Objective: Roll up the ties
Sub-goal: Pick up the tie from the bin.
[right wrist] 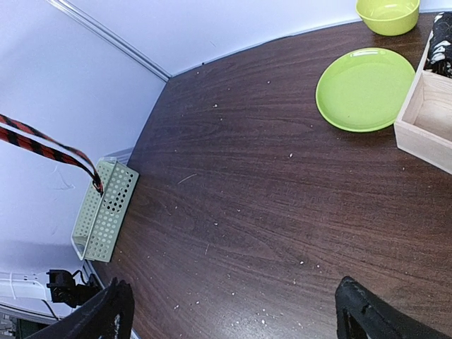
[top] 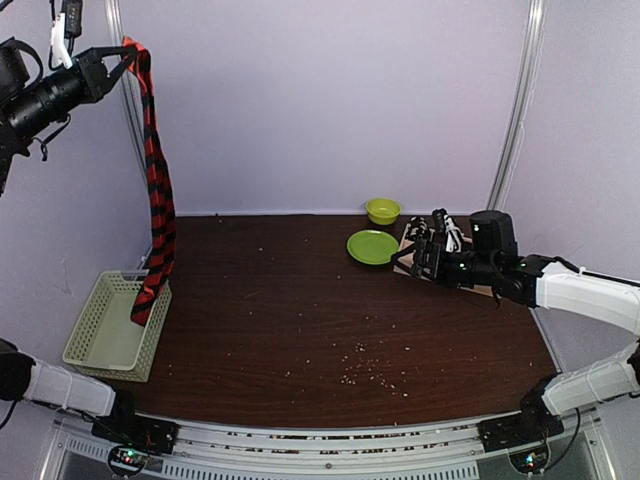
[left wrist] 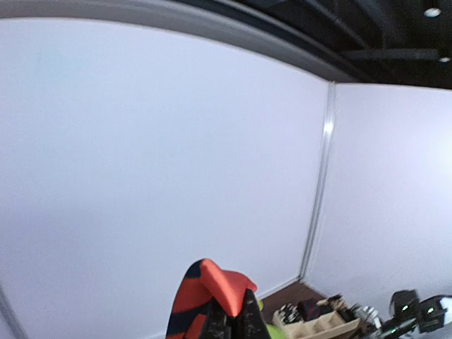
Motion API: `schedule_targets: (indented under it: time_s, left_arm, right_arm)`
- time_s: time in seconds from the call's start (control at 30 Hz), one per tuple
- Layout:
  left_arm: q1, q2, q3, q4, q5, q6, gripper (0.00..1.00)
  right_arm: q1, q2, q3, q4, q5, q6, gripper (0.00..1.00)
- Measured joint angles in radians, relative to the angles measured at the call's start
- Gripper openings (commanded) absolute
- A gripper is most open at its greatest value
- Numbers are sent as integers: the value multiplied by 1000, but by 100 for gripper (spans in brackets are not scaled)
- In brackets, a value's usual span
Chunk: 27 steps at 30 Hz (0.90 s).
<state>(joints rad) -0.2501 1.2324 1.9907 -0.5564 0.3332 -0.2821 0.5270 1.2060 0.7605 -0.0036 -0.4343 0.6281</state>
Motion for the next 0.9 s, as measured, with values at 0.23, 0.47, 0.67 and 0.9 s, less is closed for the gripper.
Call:
schedule_targets:
  time_s: [0.23,0.47,0.67,0.9]
  left_arm:
    - [-168,245,397,117,107,-87,0]
    - [-212,334,480,311,166,-211,0]
    - [-259,395,527,462,184,-316,0]
    - [-366,432,541,513,164,-293,0]
  right_arm:
    - [0,-8,0,0,0,2,100]
    - [0,-8,0,0,0,3,100]
    - [1,-7,-1,16,-5,7,99]
    - [107,55,0,180,-6,30,100]
